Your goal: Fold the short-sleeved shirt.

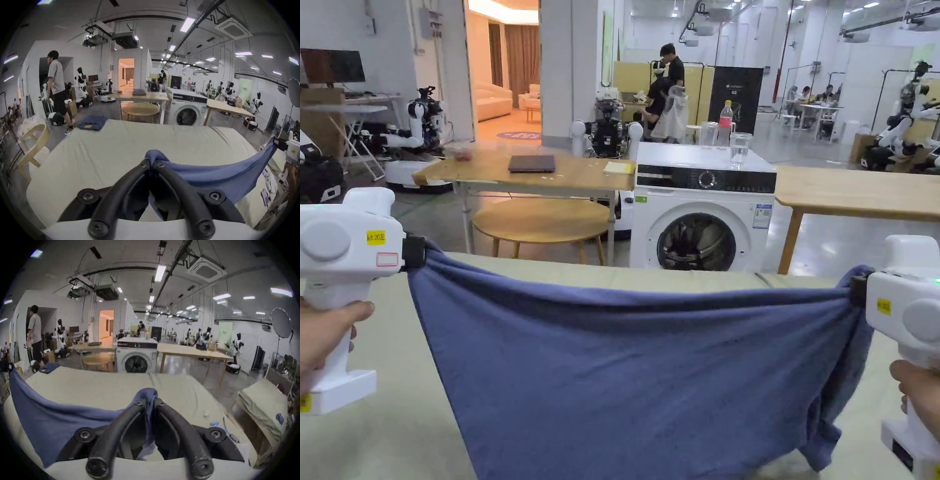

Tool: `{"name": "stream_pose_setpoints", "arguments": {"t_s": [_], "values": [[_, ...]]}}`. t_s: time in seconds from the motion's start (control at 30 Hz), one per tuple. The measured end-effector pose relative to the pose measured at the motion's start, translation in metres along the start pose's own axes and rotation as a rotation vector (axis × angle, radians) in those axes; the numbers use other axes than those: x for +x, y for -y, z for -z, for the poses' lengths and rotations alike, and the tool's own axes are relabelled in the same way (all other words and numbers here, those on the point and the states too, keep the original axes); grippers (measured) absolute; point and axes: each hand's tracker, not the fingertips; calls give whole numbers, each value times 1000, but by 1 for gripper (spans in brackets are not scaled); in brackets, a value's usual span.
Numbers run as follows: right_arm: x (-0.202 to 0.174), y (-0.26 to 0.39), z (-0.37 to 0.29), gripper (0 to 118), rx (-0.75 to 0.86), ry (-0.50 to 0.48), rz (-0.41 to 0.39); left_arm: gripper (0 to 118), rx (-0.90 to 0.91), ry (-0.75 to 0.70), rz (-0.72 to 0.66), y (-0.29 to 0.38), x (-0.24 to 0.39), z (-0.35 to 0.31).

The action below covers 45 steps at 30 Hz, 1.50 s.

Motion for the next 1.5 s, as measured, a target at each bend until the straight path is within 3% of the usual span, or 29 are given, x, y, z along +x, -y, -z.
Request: {"name": "stream_pose_setpoints", "arguments": {"t_s": [0.43,0.67,1.07,1.5], "values": [[-18,-111,31,6,121,37,-15,0,104,-52,21,-96,-8,2],[-27,-113,44,6,134,41,-27,0,123,-72,41,-101,3,-3],[-19,46,28,6,-46,19,-77,0,-70,-53,7,76,-18,30],[4,193,-64,6,-227,14,-44,0,-156,-49,-64,259,-17,-52]]}}
